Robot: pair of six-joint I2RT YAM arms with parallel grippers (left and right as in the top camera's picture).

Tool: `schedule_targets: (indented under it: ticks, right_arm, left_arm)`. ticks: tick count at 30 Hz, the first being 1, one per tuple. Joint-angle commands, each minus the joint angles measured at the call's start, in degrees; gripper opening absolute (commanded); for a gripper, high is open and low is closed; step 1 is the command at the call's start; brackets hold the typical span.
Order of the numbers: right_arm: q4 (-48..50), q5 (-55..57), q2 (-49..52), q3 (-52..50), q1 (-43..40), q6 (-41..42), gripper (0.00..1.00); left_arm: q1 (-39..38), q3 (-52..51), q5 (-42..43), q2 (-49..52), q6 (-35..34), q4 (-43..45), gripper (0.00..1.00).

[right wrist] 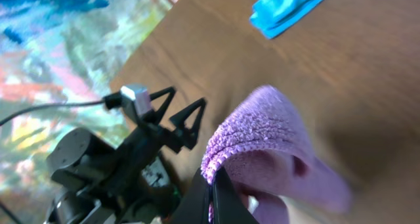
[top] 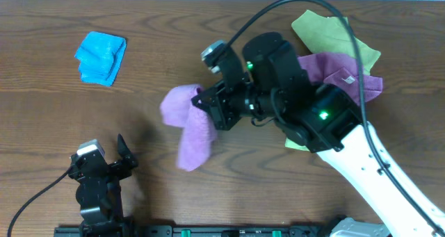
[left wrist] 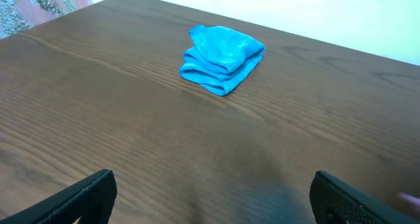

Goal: Fold the cloth
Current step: 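Pull the purple cloth left out of the pile and drop it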

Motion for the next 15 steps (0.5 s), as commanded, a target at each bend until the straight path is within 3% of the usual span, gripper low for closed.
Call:
schedule_targets:
  ticks: [1, 4, 5, 7, 8, 15]
  right_arm:
    - [-1.7, 5.7, -0.1, 0.5, -1.6, -2.0, 0.01]
    - [-6.6, 17.9, 1.5, 0.5, -5.0, -2.0, 0.02]
    - [-8.2, 21.4, 2.4, 0.4, -6.0, -1.9, 0.25]
    - [-10.9, 24.0, 4.6, 0.4, -7.7, -2.0, 0.9]
    - [-12.2, 24.0, 5.8, 0.4, -8.4, -2.0, 0.99]
    - [-20.5, 35.2, 12.5, 0.0, -11.3, -6.1, 0.99]
  left_arm:
    - [0.4, -1.2, 0.1, -0.1, 1.0, -0.4, 0.95]
    - [0.4, -1.2, 0.1, -0.1, 1.0, -0.4, 0.95]
    - [0.4, -1.2, 0.1, -0.1, 1.0, -0.4, 0.95]
    - [0.4, -1.2, 0.1, -0.1, 1.0, -0.4, 0.95]
    - [0.4, -1.2, 0.1, -0.1, 1.0, -0.4, 0.95]
    - [0.4, -1.2, 0.1, -0.1, 1.0, -0.4, 0.96]
